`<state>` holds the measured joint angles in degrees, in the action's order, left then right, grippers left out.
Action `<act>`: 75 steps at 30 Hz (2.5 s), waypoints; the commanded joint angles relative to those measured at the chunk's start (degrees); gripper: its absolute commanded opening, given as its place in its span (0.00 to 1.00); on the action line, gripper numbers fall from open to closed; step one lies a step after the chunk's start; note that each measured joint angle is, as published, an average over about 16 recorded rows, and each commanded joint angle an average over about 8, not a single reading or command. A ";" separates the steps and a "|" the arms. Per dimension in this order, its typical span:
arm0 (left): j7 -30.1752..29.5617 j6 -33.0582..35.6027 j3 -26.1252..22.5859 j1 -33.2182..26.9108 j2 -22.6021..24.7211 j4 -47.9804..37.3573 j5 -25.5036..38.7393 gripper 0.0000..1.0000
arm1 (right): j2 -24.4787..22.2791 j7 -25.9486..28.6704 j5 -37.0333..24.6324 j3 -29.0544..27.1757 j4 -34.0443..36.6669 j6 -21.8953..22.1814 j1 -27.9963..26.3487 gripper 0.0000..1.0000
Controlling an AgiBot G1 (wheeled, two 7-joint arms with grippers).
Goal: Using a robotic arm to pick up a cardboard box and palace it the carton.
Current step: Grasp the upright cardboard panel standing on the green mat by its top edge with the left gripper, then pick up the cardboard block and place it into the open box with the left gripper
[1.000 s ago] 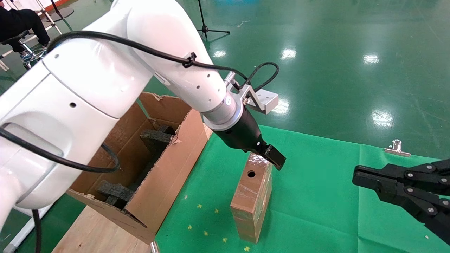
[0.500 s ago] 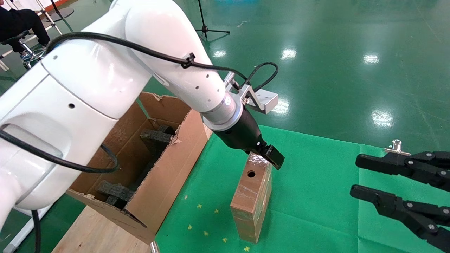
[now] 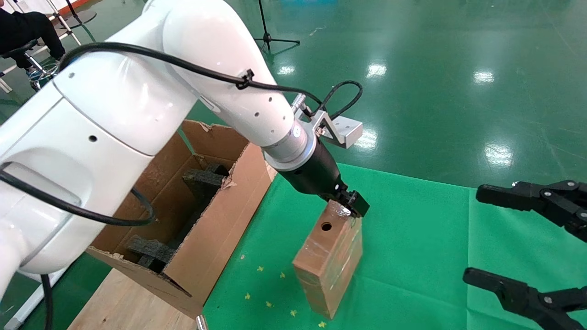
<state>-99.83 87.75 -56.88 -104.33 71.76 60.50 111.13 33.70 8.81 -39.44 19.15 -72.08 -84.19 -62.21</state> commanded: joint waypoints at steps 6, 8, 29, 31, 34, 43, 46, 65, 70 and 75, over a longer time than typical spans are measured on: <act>0.53 -0.23 -0.16 -0.16 -0.31 0.53 0.49 0.00 | 0.00 0.00 0.00 0.00 0.00 0.00 0.00 1.00; 1.73 -0.62 -0.03 -0.44 -1.35 1.60 0.71 0.00 | 0.00 0.00 0.00 0.00 0.00 0.00 0.00 1.00; 52.35 -1.67 14.53 -18.74 -33.39 -15.83 -9.81 0.00 | 0.00 -0.01 0.01 0.02 0.01 0.00 -0.01 1.00; 56.66 -1.97 13.43 -19.69 -33.73 -20.54 -7.31 0.00 | 0.00 -0.01 0.01 0.02 0.01 0.00 -0.01 1.00; 62.27 -3.36 11.57 -19.94 -33.19 -28.13 -3.90 0.00 | -0.01 -0.01 0.01 0.02 0.01 0.00 -0.01 1.00; 69.45 -15.99 9.09 -17.54 -29.58 -44.86 1.28 0.00 | -0.01 -0.01 0.02 0.03 0.01 0.01 -0.01 1.00; 70.21 -20.58 8.78 -16.14 -28.48 -48.09 2.10 0.00 | -0.01 -0.02 0.02 0.03 0.01 0.01 -0.01 1.00; 76.99 -23.88 8.64 -11.60 -26.92 -57.94 2.10 0.00 | -0.01 -0.02 0.03 0.04 0.01 0.01 -0.01 1.00; 77.69 -24.98 8.63 -9.78 -26.52 -59.33 2.09 0.00 | -0.01 -0.02 0.03 0.04 0.01 0.01 -0.01 1.00; 77.67 -27.50 8.46 -7.36 -25.72 -60.25 2.33 0.00 | -0.01 -0.02 0.03 0.05 0.01 0.01 -0.01 1.00</act>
<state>-22.29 60.23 -48.42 -111.64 46.16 0.38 113.46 33.68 8.79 -39.41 19.20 -72.07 -84.17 -62.23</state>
